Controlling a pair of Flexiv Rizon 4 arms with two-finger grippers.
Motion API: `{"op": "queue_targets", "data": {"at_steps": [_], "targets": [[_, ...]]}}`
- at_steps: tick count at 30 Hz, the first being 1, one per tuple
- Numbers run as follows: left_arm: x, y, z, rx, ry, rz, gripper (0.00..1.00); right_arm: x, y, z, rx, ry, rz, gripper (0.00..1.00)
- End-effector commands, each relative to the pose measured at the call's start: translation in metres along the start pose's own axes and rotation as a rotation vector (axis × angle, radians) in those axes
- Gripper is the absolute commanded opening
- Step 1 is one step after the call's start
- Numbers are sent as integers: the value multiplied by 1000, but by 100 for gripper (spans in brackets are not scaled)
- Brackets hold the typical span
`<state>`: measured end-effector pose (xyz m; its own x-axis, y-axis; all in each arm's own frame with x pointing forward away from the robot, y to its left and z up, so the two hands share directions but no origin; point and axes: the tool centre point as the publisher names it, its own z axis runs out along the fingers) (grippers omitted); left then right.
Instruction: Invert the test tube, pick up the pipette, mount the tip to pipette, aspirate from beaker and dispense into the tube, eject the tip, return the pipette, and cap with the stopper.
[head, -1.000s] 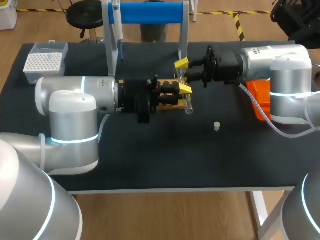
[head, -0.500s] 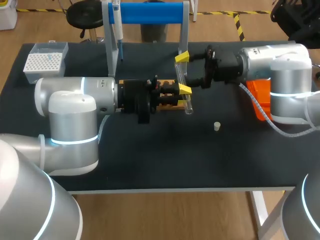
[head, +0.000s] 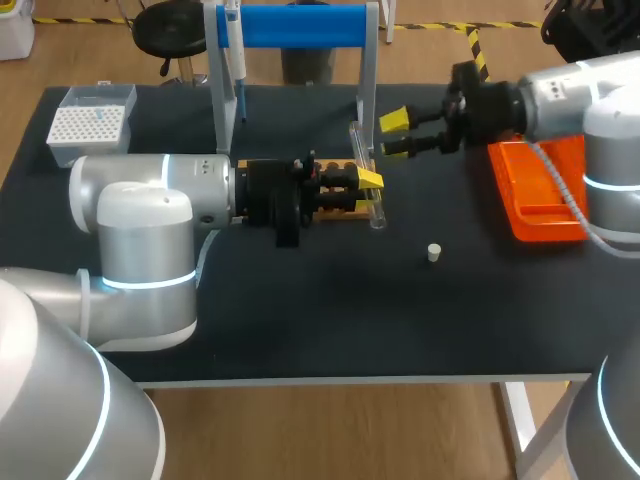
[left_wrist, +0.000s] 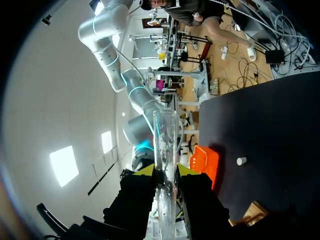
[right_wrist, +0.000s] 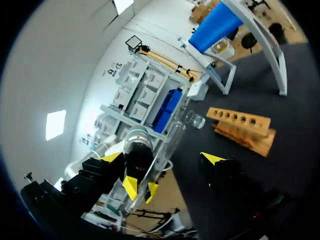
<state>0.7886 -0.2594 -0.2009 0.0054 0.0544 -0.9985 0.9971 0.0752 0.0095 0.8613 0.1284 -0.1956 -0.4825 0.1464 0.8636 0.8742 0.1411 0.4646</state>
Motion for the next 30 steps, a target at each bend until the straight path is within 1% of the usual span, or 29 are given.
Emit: {"op": "queue_targets", "data": {"at_steps": [1,7,16,19,27,30], "targets": [[0,0,1,-2,1,1,0,4,-11,-13,-90,-274,-524,100],[0,0,1,-2,1,1,0,-5,-22,-14,-72,-320,-680,100],[0,0,1,-2,1,1,0,-22,-31,-14,-39,-345,-842,100],[0,0,1,-2,1,1,0,-28,-33,-15,-38,-345,-860,100],[0,0,1,-2,1,1,0,-28,-33,-15,-38,-345,-860,100],[-13,9,-3,38,73,-151,0,-28,-33,-15,-38,-345,-860,100]]}}
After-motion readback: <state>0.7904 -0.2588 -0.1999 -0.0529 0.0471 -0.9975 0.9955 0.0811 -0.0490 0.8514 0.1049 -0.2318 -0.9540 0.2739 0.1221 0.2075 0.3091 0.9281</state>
